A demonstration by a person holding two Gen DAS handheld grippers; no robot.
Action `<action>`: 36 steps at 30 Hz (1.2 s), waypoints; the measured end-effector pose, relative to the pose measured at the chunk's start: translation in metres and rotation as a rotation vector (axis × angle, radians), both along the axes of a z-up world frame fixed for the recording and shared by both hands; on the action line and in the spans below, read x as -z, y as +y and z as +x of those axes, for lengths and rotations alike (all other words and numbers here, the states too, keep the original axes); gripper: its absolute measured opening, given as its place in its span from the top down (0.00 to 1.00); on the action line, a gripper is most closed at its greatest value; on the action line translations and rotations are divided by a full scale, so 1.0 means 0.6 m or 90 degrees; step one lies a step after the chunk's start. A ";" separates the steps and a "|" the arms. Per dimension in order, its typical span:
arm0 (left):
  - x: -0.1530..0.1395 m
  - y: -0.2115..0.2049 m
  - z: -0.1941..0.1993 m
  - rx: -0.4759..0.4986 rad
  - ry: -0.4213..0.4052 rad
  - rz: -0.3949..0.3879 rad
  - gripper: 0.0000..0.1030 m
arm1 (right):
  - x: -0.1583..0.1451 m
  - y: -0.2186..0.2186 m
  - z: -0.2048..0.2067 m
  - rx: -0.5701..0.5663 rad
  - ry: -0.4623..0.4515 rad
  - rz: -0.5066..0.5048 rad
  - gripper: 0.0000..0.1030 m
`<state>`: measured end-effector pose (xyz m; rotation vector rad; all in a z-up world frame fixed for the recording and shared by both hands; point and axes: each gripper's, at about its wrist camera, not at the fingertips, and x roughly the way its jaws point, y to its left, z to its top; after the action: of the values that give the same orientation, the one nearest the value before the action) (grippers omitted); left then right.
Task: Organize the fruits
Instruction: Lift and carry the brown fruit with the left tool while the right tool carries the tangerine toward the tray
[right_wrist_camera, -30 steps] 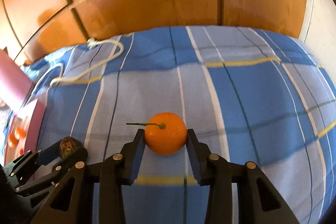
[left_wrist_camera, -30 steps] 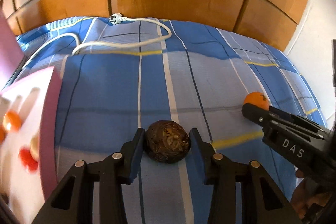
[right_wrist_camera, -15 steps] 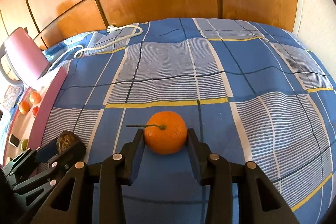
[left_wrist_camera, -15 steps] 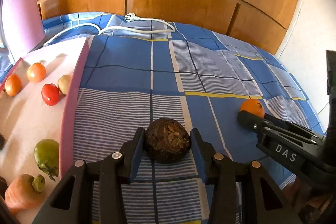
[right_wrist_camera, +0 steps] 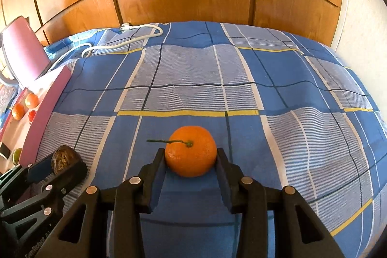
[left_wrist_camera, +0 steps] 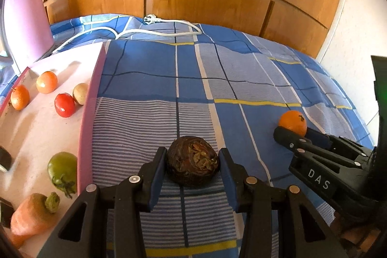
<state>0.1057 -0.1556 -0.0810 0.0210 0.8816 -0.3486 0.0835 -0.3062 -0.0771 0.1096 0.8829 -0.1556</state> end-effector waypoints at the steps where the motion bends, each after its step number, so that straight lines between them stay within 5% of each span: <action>1: -0.001 0.000 -0.003 0.000 0.002 0.001 0.58 | -0.001 0.001 -0.003 0.001 0.000 0.001 0.61; 36: -0.083 0.022 -0.090 0.018 -0.072 -0.021 0.58 | -0.033 0.028 -0.079 -0.025 -0.013 0.029 0.61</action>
<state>0.0517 -0.1425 -0.0310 0.0217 0.7637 -0.3848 0.0361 -0.2891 -0.0576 0.1364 0.8683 -0.0973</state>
